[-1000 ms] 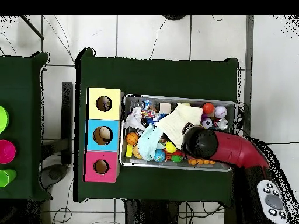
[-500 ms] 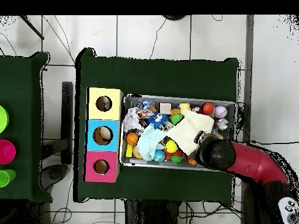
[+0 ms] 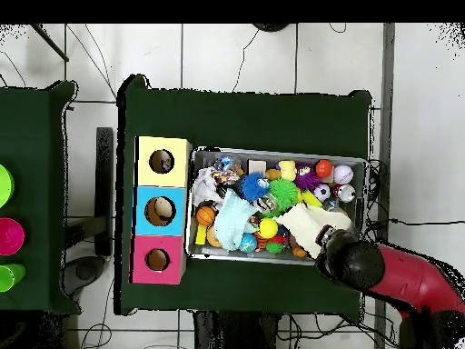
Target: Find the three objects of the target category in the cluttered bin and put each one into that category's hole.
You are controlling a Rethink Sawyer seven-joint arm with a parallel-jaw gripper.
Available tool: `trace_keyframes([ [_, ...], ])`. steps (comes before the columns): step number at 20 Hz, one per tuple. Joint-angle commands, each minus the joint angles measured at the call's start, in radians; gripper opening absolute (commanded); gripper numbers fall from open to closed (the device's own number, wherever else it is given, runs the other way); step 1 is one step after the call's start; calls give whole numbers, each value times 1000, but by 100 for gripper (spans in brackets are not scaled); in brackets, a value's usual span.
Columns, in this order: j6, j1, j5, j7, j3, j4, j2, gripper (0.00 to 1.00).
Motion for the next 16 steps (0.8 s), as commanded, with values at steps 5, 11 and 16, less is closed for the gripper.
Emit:
trace_keyframes([
  [5, 93, -31, -93, -201, 98, 64, -29, 0],
  [11, 71, -23, -106, -171, 108, 46, 8, 0],
  [16, 60, -27, -110, -171, 127, 49, 21, 0],
])
